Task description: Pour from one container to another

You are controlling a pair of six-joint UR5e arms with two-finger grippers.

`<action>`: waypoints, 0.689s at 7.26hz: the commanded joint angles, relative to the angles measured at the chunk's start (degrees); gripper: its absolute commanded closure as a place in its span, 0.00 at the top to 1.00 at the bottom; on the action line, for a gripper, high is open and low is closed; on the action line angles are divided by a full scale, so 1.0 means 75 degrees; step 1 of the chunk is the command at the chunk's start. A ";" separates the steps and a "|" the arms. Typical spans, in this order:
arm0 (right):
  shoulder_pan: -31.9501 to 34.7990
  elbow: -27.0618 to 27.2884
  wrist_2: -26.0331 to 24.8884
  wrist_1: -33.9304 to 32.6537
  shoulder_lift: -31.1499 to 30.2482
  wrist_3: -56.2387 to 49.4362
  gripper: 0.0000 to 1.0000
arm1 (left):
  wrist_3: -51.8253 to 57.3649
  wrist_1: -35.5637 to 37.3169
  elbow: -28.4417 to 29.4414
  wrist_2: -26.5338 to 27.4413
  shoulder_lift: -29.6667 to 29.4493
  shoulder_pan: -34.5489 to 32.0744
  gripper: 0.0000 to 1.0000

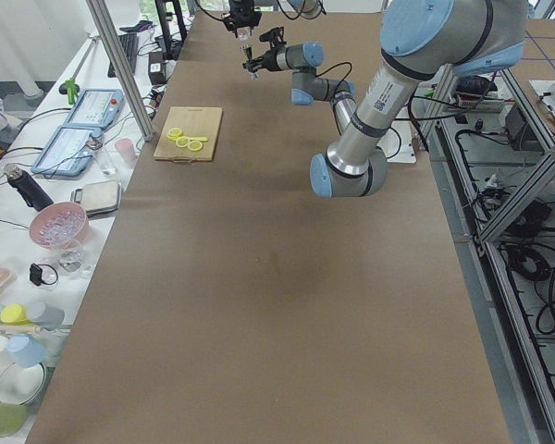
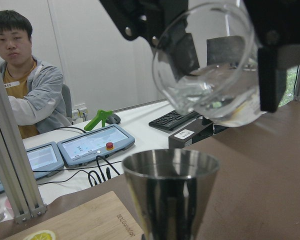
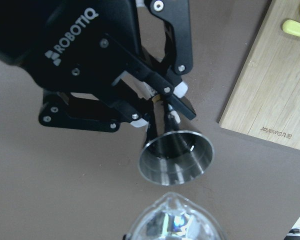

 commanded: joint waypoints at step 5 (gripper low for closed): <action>-0.0075 -0.0459 -0.0290 -0.0001 0.0162 -0.0436 0.00 | -0.0012 -0.0016 -0.0016 0.0000 0.0045 0.0000 0.00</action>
